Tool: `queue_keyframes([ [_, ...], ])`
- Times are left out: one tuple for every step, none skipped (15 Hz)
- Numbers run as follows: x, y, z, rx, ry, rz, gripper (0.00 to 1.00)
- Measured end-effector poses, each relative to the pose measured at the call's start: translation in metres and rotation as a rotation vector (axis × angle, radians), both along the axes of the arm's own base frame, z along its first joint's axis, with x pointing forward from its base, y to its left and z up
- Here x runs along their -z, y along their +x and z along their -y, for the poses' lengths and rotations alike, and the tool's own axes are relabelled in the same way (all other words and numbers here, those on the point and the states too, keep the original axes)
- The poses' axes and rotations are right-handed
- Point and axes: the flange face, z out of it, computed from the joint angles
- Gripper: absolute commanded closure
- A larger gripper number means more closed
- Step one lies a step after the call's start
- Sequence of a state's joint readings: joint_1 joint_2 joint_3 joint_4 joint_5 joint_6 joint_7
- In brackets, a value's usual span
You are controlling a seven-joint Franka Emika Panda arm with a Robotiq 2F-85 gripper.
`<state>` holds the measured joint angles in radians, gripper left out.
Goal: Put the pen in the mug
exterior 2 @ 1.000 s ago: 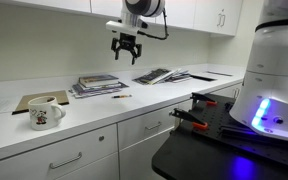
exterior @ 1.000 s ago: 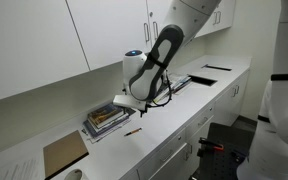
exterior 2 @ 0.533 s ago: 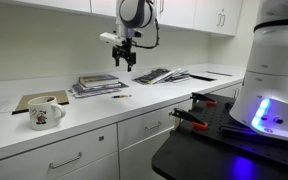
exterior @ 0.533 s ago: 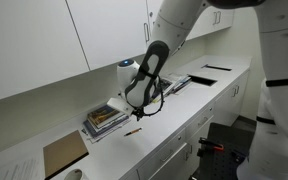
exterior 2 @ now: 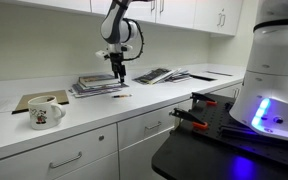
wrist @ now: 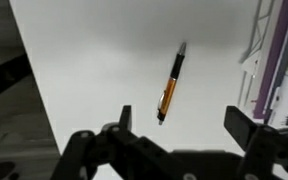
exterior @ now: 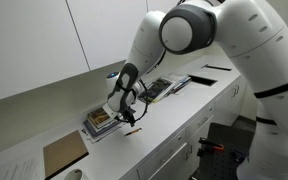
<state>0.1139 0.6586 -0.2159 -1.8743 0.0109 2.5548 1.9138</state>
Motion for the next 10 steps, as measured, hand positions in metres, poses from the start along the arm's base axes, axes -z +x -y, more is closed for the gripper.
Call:
queue_keyframes([
  [0.005, 0.004, 0.005, 0.045, 0.007, -0.024, 0.0],
  [0.011, 0.008, 0.01, 0.092, 0.015, -0.045, 0.0],
  [0.015, 0.011, 0.015, 0.14, 0.023, -0.063, 0.0],
  [0.02, 0.013, 0.02, 0.187, 0.033, -0.078, 0.0],
  [0.026, 0.013, 0.025, 0.234, 0.047, -0.091, 0.0],
  [0.033, 0.014, 0.03, 0.282, 0.062, -0.093, 0.0],
  [0.039, 0.014, 0.036, 0.33, 0.076, -0.094, 0.0],
  [0.046, 0.014, 0.042, 0.365, 0.088, -0.094, 0.0],
  [0.052, 0.015, 0.048, 0.387, 0.094, -0.091, 0.03],
  [0.058, 0.015, 0.053, 0.399, 0.096, -0.085, 0.07],
])
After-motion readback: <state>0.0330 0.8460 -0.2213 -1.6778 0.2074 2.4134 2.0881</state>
